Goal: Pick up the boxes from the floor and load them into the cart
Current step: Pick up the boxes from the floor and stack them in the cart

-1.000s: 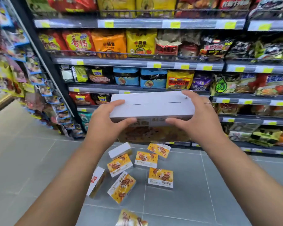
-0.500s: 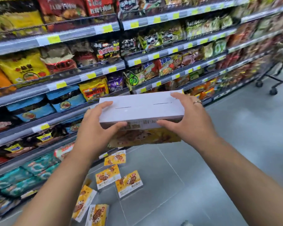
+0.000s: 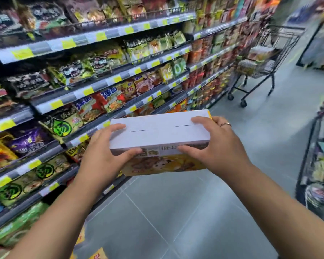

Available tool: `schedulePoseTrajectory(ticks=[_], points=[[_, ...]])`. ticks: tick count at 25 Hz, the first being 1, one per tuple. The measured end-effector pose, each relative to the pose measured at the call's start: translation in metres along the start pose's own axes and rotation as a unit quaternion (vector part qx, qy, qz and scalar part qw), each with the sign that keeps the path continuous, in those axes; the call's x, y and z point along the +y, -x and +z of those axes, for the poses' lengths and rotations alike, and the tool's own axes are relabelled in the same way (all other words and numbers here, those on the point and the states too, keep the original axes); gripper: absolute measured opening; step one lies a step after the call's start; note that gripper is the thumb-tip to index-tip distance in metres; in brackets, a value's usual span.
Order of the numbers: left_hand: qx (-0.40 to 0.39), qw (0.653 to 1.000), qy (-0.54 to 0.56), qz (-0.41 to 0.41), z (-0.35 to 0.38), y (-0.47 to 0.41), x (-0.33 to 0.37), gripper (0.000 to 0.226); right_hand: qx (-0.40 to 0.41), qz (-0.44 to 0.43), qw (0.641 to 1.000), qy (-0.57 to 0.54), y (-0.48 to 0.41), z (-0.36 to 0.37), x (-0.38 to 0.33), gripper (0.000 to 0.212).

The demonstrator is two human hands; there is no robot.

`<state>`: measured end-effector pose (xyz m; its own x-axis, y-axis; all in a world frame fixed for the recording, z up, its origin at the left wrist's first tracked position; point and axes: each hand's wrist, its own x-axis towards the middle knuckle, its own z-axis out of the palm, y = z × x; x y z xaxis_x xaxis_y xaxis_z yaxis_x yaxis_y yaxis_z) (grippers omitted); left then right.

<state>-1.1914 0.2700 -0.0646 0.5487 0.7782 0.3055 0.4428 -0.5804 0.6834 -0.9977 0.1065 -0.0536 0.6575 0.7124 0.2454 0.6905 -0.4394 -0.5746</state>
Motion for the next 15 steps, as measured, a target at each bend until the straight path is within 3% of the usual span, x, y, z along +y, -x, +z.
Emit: schedulePoseTrajectory(ticks=[6,15], points=[[-0.063,0.997,0.024,0.026,0.104,-0.109,0.055,0.056,0.027,0.054,0.998,0.007,-0.095,-0.045,0.088,0.073],[-0.114,0.987,0.080,0.084,0.258,-0.320,0.087,0.057,0.086,0.122,0.989,0.011,-0.280,-0.052,0.199,0.069]])
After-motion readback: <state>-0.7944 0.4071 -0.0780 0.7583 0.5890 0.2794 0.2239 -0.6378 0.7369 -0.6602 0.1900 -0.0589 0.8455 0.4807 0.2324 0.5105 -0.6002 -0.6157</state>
